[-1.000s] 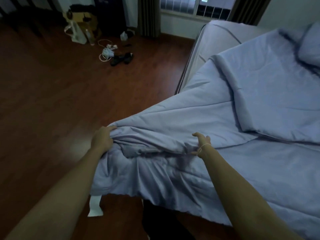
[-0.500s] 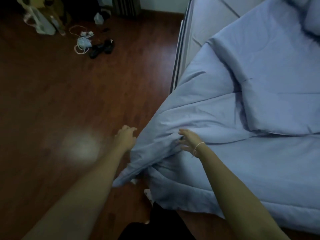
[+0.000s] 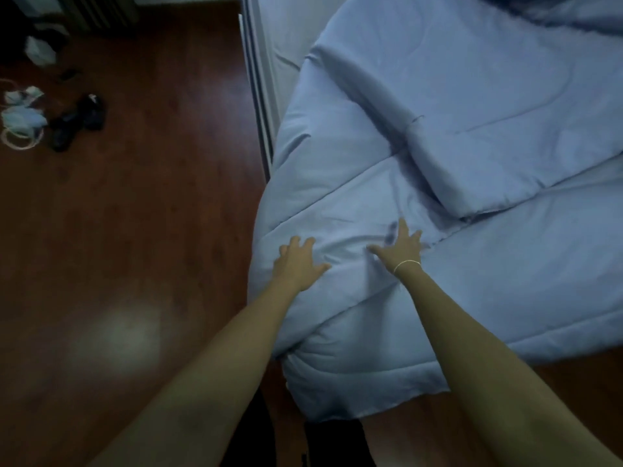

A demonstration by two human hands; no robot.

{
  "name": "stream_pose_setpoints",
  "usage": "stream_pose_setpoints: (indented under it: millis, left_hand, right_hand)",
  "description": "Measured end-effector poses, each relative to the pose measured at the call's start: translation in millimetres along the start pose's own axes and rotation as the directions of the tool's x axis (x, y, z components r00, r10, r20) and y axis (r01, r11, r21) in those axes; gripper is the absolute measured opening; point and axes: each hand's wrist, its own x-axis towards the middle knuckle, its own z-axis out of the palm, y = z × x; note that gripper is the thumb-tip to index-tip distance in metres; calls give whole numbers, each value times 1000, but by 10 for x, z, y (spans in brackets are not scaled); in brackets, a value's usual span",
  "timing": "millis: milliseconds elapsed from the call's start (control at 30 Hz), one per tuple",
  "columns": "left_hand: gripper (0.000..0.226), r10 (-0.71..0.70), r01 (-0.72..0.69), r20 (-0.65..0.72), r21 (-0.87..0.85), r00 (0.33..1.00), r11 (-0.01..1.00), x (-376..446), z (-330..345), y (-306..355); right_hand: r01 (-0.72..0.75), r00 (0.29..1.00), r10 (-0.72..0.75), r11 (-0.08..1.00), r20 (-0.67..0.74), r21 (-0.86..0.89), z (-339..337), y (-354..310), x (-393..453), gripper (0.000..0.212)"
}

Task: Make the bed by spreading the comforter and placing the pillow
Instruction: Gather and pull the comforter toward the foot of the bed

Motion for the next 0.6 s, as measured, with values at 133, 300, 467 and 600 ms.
stream_pose_setpoints:
  millis: [133,300,467,600]
  left_hand:
    - [106,-109,119,115,-89,987,989,413,387,-80]
    - [44,133,-133,-107,8,985,991,621,467,-380]
    - [33,25,-60,-229,-146,973,988,819,-309,-1145]
    - [23,5,-21,-213,-69,977,997,919,-1219,-2043]
  right_hand:
    - [32,998,-35,998,-47,-56,362,148,147,87]
    - [59,969,-76,995,-235,-77,686,-162,45,46]
    - [176,962,-168,984,-214,20,1199,-1240,-126,26]
    - [213,962,-171,958,-211,194,1761,-2201,-492,23]
